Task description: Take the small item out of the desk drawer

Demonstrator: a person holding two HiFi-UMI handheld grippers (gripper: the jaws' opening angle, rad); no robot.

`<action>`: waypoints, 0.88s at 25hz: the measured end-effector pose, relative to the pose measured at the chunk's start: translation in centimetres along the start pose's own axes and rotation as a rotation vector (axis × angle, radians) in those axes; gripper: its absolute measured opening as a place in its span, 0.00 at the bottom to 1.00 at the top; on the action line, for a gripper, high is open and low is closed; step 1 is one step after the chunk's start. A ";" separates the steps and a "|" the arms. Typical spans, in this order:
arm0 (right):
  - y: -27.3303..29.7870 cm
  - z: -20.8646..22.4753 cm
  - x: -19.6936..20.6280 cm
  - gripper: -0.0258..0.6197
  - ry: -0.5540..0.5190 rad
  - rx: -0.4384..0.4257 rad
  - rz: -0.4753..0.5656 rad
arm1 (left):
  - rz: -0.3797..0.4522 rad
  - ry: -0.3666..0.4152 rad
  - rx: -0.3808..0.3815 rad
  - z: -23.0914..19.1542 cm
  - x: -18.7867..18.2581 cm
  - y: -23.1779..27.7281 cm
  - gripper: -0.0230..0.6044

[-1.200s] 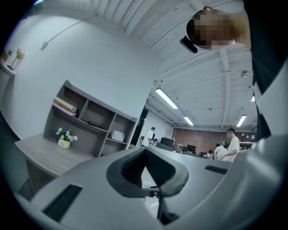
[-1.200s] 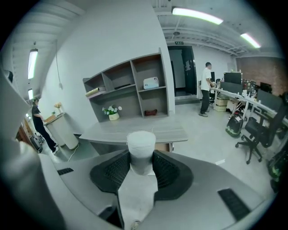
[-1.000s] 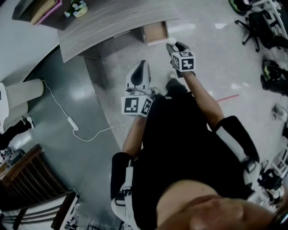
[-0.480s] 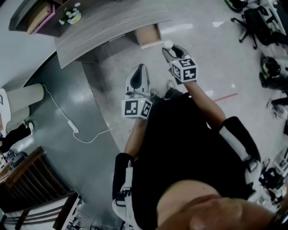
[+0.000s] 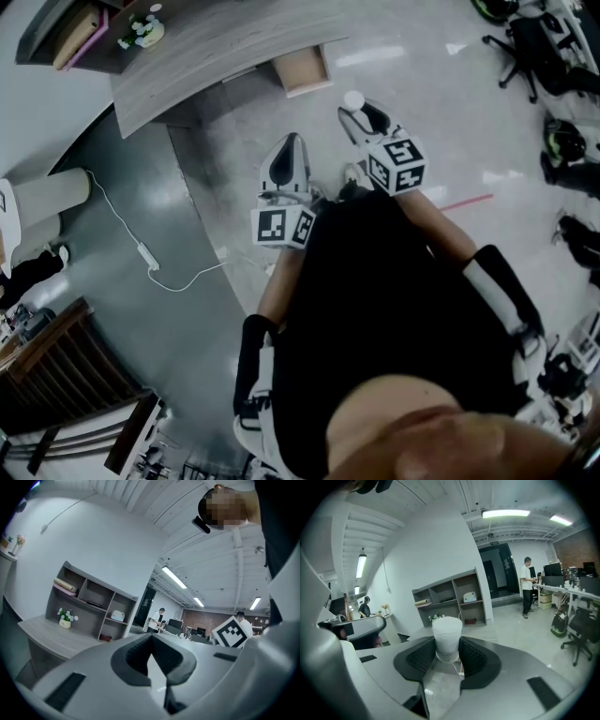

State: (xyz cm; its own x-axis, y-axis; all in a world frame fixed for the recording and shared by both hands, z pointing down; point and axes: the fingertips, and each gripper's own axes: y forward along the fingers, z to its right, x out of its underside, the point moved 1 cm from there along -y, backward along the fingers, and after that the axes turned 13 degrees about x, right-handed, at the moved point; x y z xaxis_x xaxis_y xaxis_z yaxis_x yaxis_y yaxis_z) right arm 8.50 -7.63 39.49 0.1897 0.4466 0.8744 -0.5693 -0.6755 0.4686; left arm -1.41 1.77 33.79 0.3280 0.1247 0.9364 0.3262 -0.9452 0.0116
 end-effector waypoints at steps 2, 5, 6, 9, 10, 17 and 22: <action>-1.2 -0.4 -0.3 0.28 -0.012 -0.015 0.018 | -0.005 0.008 -0.002 0.2 0.1 0.0 0.03; -2.7 -1.1 -0.1 0.28 -0.028 -0.041 0.040 | -0.004 0.019 -0.009 0.3 0.1 0.0 0.03; -3.2 -1.3 0.0 0.28 -0.031 -0.049 0.045 | -0.002 0.022 -0.012 0.4 0.1 -0.1 0.03; -4.3 -1.4 0.6 0.28 -0.031 -0.058 0.048 | -0.002 0.029 -0.018 0.7 0.0 -0.1 0.03; -4.4 -1.4 0.7 0.28 -0.031 -0.058 0.047 | -0.003 0.031 -0.018 0.8 0.0 -0.1 0.03; -4.6 -2.5 1.3 0.28 -0.046 -0.082 0.048 | -0.002 0.034 -0.021 0.0 -0.1 -0.4 0.03; -4.5 -3.1 1.3 0.28 -0.063 -0.090 0.056 | 0.000 0.031 -0.010 -0.2 -0.2 -0.5 0.03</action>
State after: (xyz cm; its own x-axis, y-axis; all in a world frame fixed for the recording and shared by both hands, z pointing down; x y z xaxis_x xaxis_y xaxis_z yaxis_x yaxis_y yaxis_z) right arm 8.80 -2.18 38.07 0.2040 0.3704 0.9062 -0.6494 -0.6415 0.4084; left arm -1.79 2.14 33.69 0.3005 0.1155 0.9468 0.3170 -0.9483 0.0150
